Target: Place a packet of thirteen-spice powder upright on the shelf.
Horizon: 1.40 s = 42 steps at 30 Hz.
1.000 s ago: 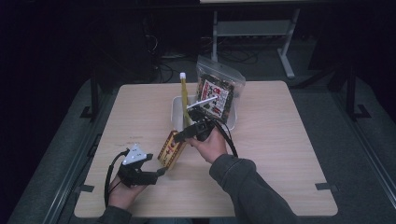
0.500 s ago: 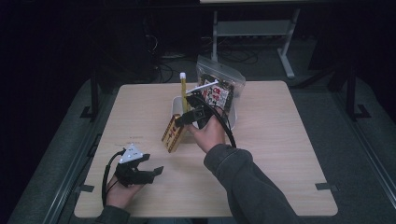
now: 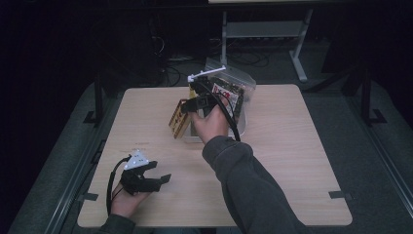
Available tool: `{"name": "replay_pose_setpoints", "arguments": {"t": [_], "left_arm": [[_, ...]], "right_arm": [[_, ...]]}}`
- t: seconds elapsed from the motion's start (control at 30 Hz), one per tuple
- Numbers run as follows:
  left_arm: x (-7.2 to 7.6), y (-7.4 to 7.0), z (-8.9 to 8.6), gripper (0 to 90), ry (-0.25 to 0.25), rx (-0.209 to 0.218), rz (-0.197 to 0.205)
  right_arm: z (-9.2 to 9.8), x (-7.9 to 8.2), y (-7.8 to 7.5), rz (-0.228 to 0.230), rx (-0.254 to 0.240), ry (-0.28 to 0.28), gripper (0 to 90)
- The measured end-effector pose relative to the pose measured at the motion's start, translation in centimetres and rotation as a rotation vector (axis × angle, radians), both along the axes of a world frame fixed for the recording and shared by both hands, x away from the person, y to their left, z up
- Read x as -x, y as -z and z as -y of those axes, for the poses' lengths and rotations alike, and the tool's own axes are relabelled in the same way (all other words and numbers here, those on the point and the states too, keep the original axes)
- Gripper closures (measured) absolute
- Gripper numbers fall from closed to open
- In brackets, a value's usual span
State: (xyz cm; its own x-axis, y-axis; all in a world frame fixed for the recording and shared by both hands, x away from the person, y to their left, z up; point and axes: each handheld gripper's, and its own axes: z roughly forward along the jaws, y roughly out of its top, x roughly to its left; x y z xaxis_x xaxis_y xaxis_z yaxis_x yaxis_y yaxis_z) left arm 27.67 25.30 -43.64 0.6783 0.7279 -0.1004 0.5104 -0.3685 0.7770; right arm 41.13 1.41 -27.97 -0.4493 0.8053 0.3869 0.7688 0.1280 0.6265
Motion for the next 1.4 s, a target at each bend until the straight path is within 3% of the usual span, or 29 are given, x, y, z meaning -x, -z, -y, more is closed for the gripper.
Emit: {"name": "replay_pose_setpoints", "arguments": {"t": [0.2,0.53,1.13,1.4], "left_arm": [[0.0,0.1,0.2,23.8,0.007,0.005,-0.005],[0.0,0.0,0.2,23.8,0.006,0.011,-0.004],[0.1,-0.3,0.1,23.9,0.008,0.021,0.004],[0.1,-0.4,0.2,24.0,0.012,0.033,0.008]], "right_arm": [[-0.4,-1.0,-0.9,0.034,0.025,0.062,68.1],[-0.2,-1.6,-0.9,0.067,0.084,0.135,68.1],[-2.3,-2.7,0.8,0.05,0.144,0.203,68.0],[-2.5,-2.8,0.9,0.071,0.151,0.235,68.0]]}}
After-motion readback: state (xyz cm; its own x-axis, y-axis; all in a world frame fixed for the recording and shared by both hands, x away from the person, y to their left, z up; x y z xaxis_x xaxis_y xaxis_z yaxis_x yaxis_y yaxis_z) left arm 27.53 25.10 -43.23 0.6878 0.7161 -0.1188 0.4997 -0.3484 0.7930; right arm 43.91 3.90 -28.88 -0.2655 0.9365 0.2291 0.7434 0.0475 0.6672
